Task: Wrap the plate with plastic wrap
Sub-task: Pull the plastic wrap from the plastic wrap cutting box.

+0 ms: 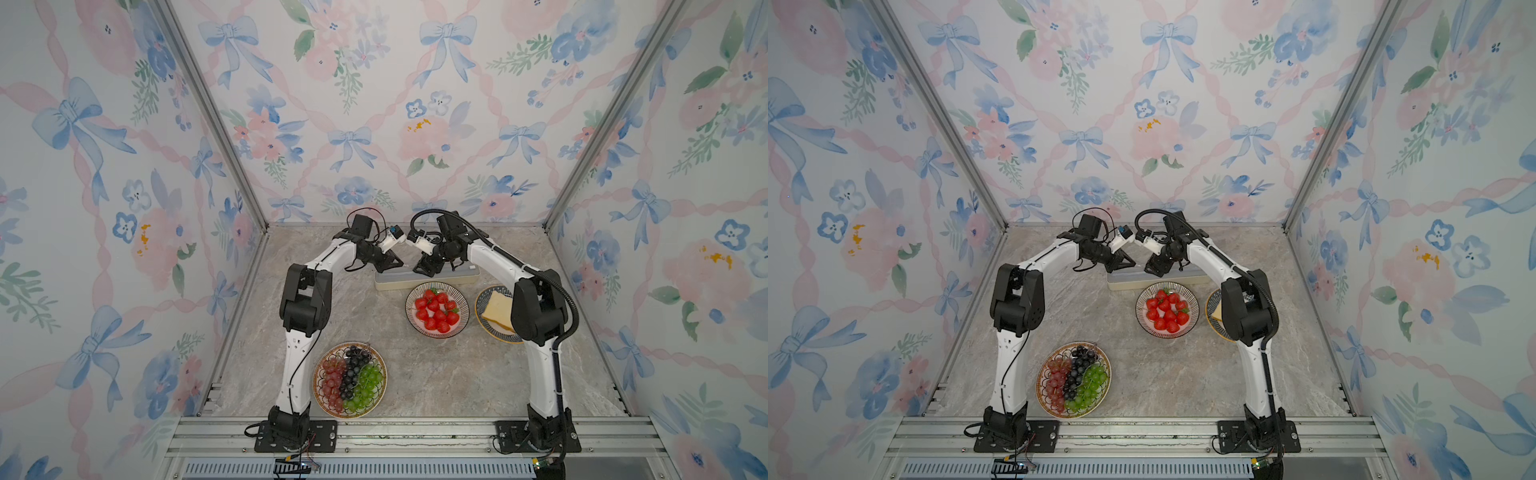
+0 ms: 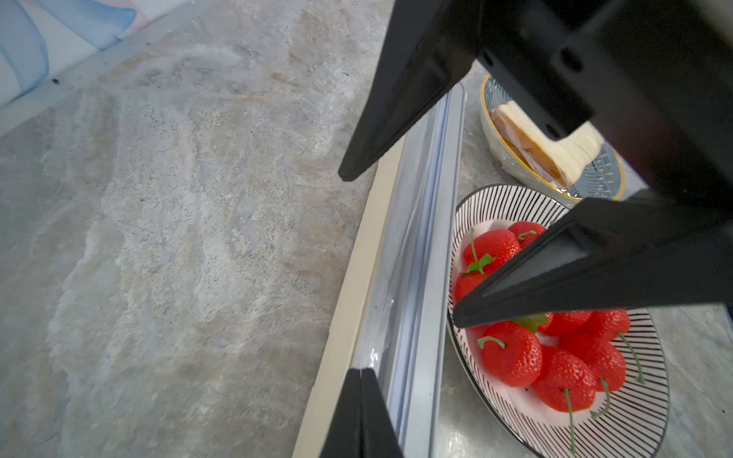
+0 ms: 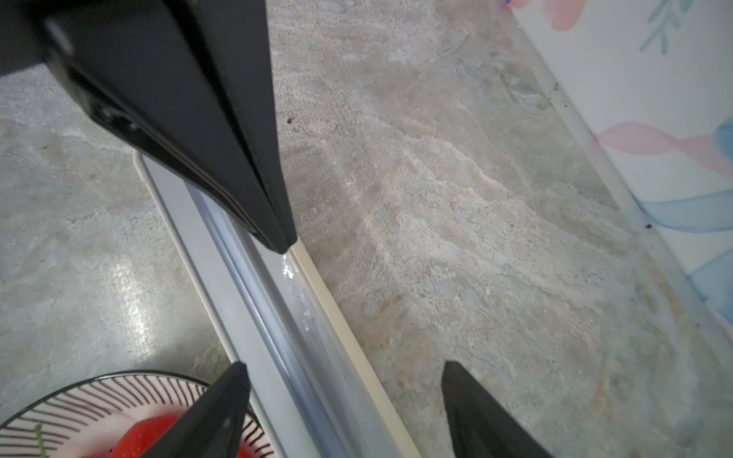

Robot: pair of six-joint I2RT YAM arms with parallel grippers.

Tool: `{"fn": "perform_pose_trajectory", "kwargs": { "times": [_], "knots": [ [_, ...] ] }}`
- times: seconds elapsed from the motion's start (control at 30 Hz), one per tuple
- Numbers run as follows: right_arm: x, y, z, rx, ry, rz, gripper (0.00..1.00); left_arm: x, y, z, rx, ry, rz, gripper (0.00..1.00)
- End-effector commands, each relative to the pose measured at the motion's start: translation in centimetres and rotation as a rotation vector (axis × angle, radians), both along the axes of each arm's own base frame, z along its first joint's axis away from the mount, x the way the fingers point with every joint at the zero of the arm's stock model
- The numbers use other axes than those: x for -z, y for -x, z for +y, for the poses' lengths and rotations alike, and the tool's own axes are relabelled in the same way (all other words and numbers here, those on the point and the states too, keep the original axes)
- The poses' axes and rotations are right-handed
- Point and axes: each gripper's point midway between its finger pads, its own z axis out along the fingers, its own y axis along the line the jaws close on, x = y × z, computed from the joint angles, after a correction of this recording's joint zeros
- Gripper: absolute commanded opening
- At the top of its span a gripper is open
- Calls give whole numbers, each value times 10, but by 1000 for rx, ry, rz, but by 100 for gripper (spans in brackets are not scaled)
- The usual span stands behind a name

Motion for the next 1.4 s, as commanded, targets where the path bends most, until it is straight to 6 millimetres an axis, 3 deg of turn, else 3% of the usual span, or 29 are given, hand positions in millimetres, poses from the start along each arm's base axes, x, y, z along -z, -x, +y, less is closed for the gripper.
{"fn": "perform_pose_trajectory", "kwargs": {
  "times": [0.0,0.27,0.5,1.07,1.37],
  "knots": [
    [9,-6,4,11,25,1,71,-36,8,-5,43,55,-49,0],
    [25,-12,0,32,50,25,54,-36,7,-6,42,57,-49,0],
    [34,-15,-21,56,97,46,44,-38,6,-5,35,54,-52,0],
    [63,-6,-119,159,264,189,34,-37,3,-4,17,40,-53,0],
    [75,9,-148,164,293,287,33,-38,0,-3,6,31,-59,0]
  ]
}}
